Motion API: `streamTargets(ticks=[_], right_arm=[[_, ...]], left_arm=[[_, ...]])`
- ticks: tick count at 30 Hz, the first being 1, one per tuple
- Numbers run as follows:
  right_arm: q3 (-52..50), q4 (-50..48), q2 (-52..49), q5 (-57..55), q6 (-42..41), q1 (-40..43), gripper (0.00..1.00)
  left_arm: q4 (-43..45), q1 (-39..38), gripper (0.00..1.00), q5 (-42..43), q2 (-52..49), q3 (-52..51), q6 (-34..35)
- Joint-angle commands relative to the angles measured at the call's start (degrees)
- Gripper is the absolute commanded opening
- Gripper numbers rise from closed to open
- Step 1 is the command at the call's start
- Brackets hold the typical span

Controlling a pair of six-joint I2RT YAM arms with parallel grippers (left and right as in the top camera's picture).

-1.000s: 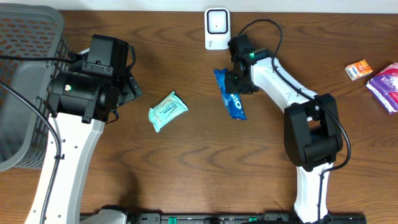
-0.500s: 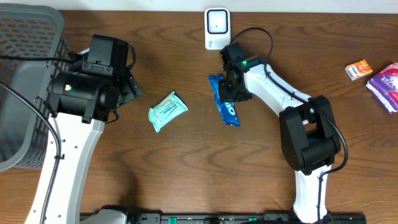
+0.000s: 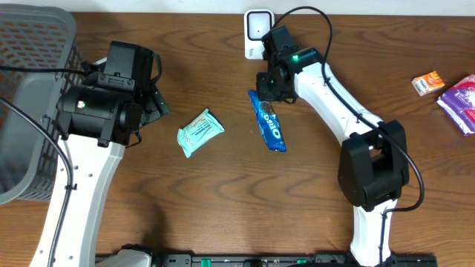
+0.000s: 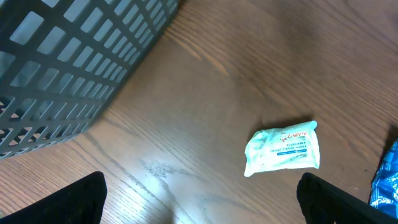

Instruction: Scan the item barcode

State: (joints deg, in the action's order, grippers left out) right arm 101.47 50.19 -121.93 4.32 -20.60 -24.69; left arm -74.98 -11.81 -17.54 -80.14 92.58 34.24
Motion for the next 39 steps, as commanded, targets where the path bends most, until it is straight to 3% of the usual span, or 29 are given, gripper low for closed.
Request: streamTargets(ticks=[1,11,17,30,39], right_arm=[[-1.84,-1.49,-1.46,0.33,-0.85,-1.62,0.01],[-8.39,-10.75,-6.05,-4.09,-6.78,-4.13,0.01],[-8.22,-13.38,-8.15,-4.02,-4.66,-4.24,0.01],[7.72,3.17,-3.32,-7.52,0.11,-0.94,0.01],[1.90,1.90,-3.87,-4.76,0.48,0.15,0.01]], left_arm=[[-0.24,0.17,0.98,-1.16,-0.22,0.44,-0.59],[-0.24,0.17,0.98,-1.16,-0.24,0.44,-0.59],[-0.24,0.17,0.98,-1.16,-0.24,0.44,-0.59],[-0.24,0.17,0.98,-1.16,-0.24,0.44,-0.59],[-0.24,0.17,0.98,-1.16,-0.24,0.44,-0.59]])
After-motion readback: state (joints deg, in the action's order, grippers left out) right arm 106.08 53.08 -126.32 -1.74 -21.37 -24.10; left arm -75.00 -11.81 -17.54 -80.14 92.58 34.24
